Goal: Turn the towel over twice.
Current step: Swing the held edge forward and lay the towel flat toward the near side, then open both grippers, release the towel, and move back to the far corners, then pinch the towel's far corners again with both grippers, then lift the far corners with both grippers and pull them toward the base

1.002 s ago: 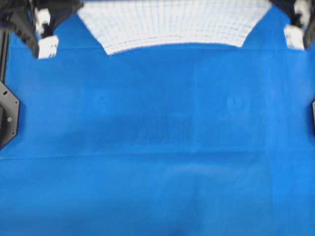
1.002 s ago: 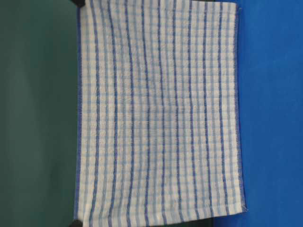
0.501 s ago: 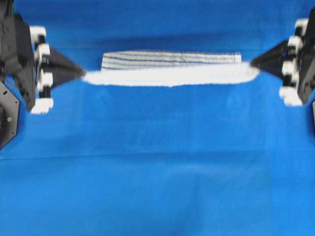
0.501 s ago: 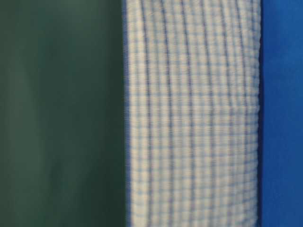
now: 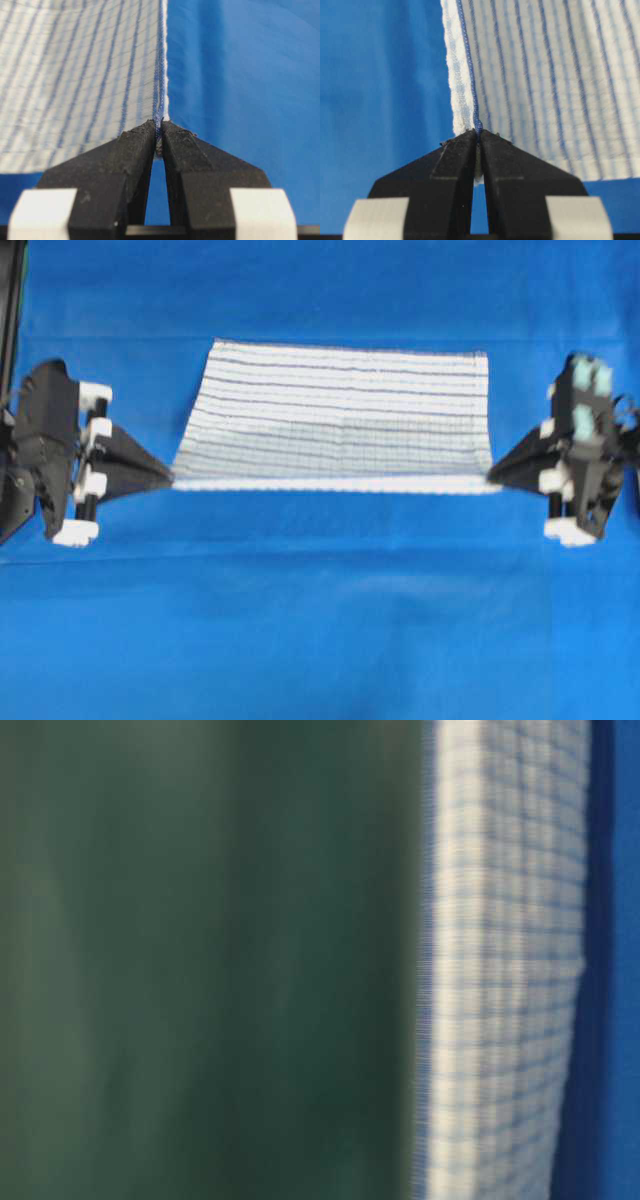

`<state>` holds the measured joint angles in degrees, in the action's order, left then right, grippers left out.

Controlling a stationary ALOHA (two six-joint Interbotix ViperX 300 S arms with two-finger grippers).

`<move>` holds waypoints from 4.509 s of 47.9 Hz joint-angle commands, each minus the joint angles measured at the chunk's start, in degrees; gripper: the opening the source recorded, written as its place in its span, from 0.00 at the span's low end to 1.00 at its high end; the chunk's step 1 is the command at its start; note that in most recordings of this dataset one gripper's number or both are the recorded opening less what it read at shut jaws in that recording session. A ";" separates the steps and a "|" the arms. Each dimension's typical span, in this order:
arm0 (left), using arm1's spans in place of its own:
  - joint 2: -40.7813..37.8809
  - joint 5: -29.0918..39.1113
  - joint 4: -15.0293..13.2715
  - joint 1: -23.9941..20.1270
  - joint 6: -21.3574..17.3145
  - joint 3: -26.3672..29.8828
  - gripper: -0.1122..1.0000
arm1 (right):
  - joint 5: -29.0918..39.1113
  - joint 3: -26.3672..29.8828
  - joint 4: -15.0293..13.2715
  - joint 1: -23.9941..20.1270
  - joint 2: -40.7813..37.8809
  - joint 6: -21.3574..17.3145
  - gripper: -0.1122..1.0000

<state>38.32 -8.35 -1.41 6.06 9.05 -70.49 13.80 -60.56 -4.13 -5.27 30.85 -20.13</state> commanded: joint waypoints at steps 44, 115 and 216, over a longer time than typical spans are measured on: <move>-20.48 -1.76 -0.18 7.29 6.15 5.71 0.17 | -2.72 2.64 0.09 -8.96 -13.89 -10.90 0.20; -10.37 0.97 0.00 -26.63 -10.99 7.12 0.89 | 2.02 5.19 -21.01 23.47 -4.57 -10.63 0.65; -26.98 0.35 0.00 -45.35 -18.11 22.50 0.14 | -1.23 14.33 -32.17 42.98 -12.48 -9.40 0.17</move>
<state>9.32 -8.26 -1.32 -38.76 -8.88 -50.27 11.60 -48.78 -35.16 36.91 16.35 -29.62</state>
